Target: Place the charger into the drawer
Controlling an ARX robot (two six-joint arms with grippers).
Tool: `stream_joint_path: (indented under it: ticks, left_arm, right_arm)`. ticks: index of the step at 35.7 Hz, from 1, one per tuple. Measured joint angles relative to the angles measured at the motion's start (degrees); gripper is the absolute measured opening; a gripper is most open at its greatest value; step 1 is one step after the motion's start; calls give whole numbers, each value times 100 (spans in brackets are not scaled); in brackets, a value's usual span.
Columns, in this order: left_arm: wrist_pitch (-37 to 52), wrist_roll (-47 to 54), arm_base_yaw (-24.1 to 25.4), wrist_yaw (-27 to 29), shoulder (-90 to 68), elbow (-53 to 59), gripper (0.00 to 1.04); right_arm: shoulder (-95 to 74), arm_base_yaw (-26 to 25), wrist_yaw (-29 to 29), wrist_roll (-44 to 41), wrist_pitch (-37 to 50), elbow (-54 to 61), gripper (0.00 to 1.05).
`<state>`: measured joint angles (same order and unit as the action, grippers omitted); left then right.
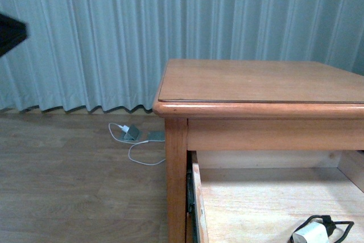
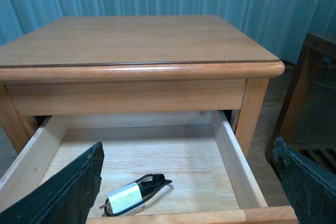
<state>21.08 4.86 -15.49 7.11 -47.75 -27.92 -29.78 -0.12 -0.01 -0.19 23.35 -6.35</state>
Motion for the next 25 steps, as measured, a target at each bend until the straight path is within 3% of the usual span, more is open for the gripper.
stream_joint_path:
  ticks: [3,12,20,22,25]
  left_arm:
    - [-605,-363,391,70,955,461,98]
    - [-1773,-1154,935,181,2697,1386,98]
    - [-1834,-1331,1115,199,3038,1569,97]
    - [-1633,-1038,1368,-428,3141,1694,87]
    - [-1578,-758,1506,-638,3300,1869,71]
  right_arm:
    - [0,0,0,0,0,0,96]
    - [0,0,0,0,0,0,96]
    - [0,0,0,0,0,0,96]
    - [0,0,0,0,0,0,96]
    - [0,0,-2,0,0,0,96]
